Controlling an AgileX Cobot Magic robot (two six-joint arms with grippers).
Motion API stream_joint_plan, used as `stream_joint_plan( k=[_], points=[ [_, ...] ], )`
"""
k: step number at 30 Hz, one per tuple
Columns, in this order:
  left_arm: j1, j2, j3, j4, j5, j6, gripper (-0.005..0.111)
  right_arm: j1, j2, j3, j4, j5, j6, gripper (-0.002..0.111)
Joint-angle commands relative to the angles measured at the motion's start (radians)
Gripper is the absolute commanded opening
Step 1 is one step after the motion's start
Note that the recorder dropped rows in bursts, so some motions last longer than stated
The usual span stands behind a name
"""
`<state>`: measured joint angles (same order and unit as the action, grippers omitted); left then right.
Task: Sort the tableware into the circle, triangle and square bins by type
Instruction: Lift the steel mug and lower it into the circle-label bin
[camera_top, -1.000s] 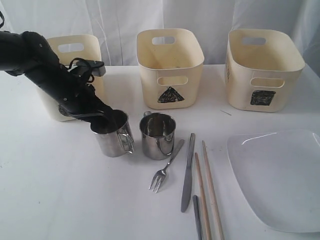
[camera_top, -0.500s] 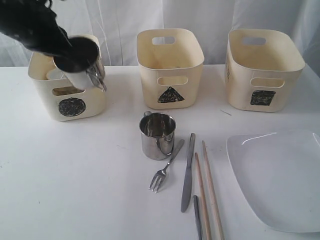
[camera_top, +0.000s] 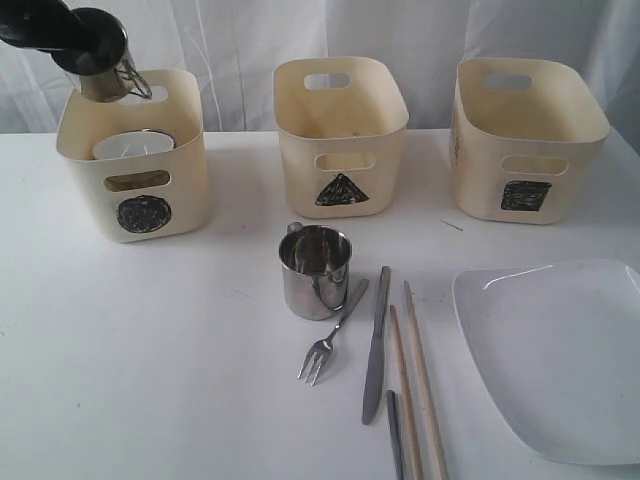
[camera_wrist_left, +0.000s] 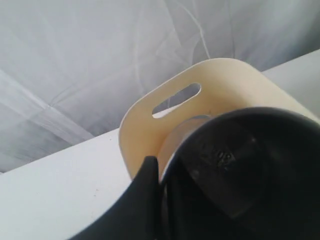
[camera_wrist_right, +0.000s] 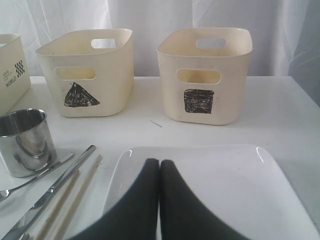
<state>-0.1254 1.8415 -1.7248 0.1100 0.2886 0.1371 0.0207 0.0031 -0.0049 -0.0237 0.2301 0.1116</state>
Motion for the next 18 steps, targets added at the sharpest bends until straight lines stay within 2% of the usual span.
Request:
stream_joint_plan(
  k=[1, 8, 15, 18],
  points=[
    [0.004, 0.1, -0.06, -0.005, -0.062, -0.01, 0.0, 0.003, -0.003, 0.005, 0.001, -0.009, -0.004, 0.0],
    [0.004, 0.227, -0.092, -0.014, -0.074, -0.01, 0.001, 0.003, -0.003, 0.005, 0.001, -0.007, -0.004, 0.0],
    [0.004, 0.278, -0.092, -0.016, -0.094, -0.01, 0.031, 0.003, -0.003, 0.005, 0.001, -0.007, -0.004, 0.0],
    [0.004, 0.26, -0.092, -0.025, -0.106, -0.01, 0.034, 0.003, -0.003, 0.005, 0.001, -0.007, -0.004, 0.0]
  ],
)
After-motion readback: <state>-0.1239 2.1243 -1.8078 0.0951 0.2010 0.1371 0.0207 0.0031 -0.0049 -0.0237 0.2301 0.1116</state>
